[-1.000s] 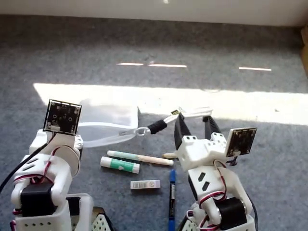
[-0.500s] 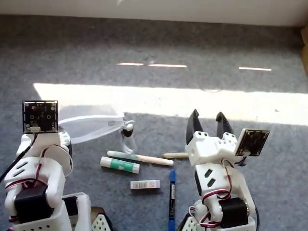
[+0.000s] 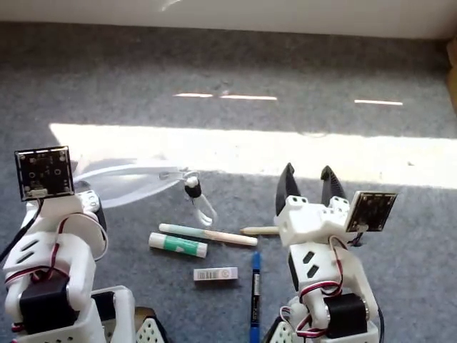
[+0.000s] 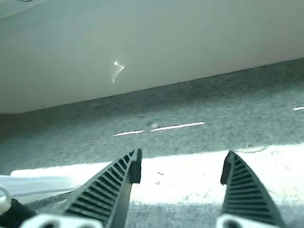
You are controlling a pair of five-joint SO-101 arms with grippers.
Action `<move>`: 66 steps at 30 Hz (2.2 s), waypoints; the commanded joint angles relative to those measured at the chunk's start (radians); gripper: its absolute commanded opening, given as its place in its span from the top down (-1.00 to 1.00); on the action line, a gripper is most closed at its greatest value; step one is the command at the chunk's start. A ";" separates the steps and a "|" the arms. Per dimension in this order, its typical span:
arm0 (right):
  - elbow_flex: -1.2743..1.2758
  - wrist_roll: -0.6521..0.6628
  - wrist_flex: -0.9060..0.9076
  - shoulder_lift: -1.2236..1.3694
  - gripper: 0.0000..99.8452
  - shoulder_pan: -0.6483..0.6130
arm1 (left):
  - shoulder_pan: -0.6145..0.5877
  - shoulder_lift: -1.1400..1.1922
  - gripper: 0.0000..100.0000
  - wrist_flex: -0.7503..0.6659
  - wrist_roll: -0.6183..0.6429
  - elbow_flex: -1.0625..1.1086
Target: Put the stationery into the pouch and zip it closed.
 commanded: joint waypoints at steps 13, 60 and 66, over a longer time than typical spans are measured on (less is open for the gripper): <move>0.008 0.086 0.038 0.117 0.49 0.005 | 0.101 0.002 0.99 -0.167 0.098 0.105; -0.553 -0.298 0.286 1.391 0.48 0.090 | 0.033 -0.005 0.99 -0.169 0.095 0.154; -0.639 -0.313 0.283 1.554 0.48 0.119 | 0.033 -0.005 0.99 -0.167 0.095 0.154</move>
